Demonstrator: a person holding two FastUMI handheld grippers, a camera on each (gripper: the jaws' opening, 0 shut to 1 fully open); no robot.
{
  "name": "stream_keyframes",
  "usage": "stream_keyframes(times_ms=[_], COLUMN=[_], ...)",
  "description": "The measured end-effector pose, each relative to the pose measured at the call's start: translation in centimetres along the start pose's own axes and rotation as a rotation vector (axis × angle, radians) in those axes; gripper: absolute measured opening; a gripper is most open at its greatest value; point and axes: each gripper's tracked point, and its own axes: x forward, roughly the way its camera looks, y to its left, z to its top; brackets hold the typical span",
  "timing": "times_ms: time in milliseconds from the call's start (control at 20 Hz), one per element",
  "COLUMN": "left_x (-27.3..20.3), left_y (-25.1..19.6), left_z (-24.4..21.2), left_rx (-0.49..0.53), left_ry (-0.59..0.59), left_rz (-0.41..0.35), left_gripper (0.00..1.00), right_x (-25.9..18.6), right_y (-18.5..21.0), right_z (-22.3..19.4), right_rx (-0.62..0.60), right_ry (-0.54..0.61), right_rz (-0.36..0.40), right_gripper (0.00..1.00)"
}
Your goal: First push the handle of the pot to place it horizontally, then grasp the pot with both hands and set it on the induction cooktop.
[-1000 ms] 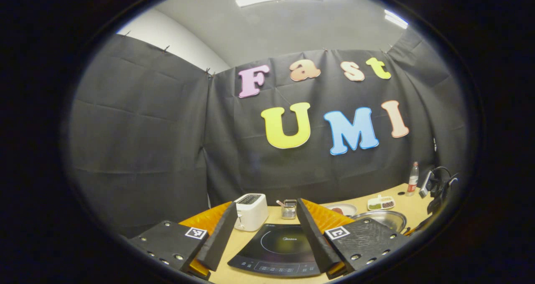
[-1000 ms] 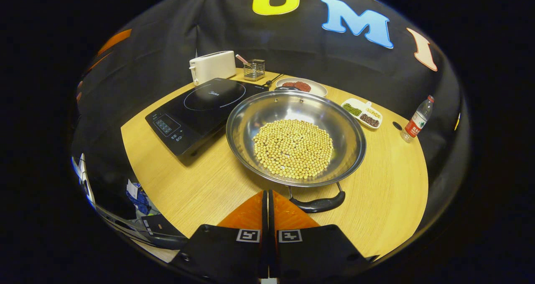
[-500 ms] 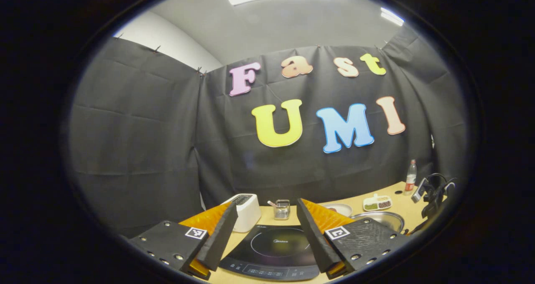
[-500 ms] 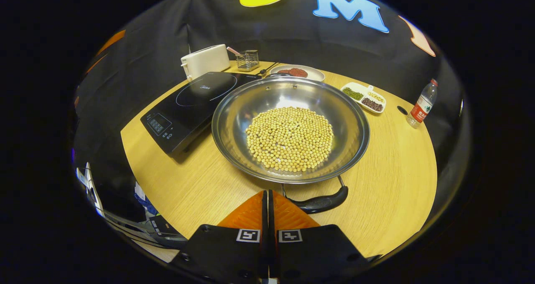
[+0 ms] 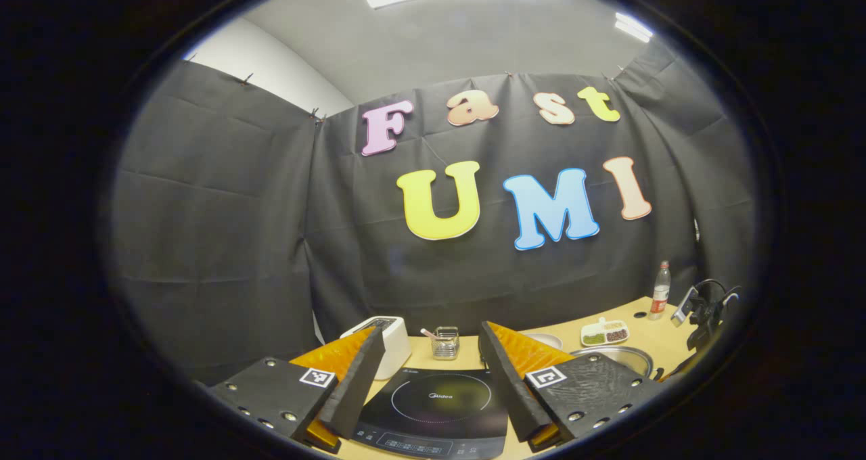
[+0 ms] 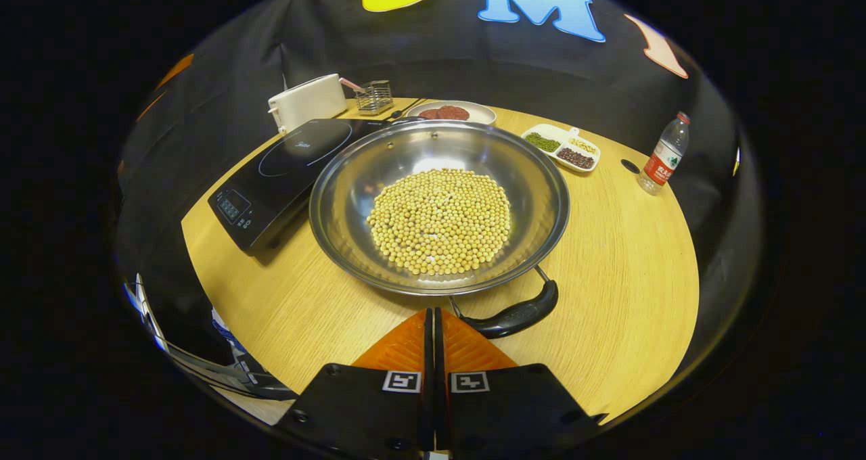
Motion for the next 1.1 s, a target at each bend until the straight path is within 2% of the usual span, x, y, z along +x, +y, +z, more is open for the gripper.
stream_keyframes(times_ms=[150, 600, 700, 1100], left_x=[0.2, 0.7, 0.7, 1.3], left_y=[-0.2, -0.6, -1.0, -3.3], left_z=[-0.1, -0.4, -0.3, -0.6], left_rx=[0.003, 0.014, 0.014, 0.023], left_ry=[0.003, 0.010, 0.011, 0.022], left_rz=[0.001, 0.017, 0.019, 0.026], left_gripper=[0.84, 0.84, 0.84, 0.84], right_x=[0.1, 0.5, 0.7, 1.2], right_y=[-1.1, -4.7, -5.4, -8.3], right_z=[0.2, 1.0, 1.0, 1.6], right_rx=[0.025, 0.049, 0.052, 0.072], right_ry=[-0.001, -0.003, -0.002, -0.010], right_rz=[-0.015, -0.061, -0.068, -0.082], right_gripper=[0.00, 0.02, 0.00, 0.02])
